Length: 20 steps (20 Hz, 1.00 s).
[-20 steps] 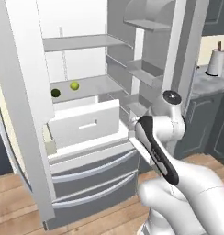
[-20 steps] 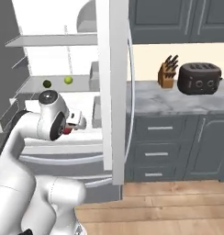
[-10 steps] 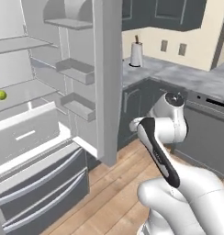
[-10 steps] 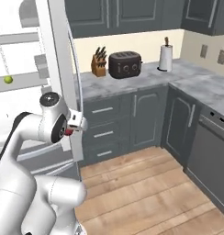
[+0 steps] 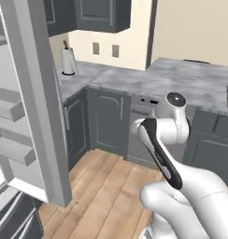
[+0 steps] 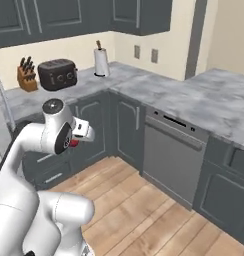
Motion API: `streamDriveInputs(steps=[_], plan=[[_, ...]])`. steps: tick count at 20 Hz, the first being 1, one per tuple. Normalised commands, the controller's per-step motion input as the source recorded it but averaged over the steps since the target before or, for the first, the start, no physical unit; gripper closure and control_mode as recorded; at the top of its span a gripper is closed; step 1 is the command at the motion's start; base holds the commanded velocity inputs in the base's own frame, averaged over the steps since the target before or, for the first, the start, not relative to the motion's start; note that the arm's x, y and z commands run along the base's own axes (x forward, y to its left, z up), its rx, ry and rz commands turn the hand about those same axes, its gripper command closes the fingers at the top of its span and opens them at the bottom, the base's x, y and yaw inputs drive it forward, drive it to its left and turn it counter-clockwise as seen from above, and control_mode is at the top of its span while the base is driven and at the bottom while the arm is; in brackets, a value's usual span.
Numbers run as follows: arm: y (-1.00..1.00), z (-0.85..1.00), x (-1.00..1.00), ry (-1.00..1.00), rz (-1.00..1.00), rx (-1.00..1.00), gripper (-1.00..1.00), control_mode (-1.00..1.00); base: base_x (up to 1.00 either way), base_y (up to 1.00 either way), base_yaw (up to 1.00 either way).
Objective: Open the fridge, remove the pear, lime, and steak, and place them on any counter.
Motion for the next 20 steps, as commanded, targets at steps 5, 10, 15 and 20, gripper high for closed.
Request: streamDriveInputs(steps=[5, 10, 15, 20], plan=[[0.0, 0.0, 0.0, 0.0, 0.0, 0.0, 1.0, 1.0, 0.95, 0.07, -0.58], [0.0, 0.0, 0.0, 0.0, 0.0, 0.0, 1.0, 1.0, 1.0, 0.04, -0.55], [0.0, 0.0, 0.0, 0.0, 0.0, 0.0, 1.0, 1.0, 1.0, 0.12, -0.36], [0.0, 0.0, 0.0, 0.0, 0.0, 0.0, 1.0, 1.0, 1.0, 0.35, -0.2]])
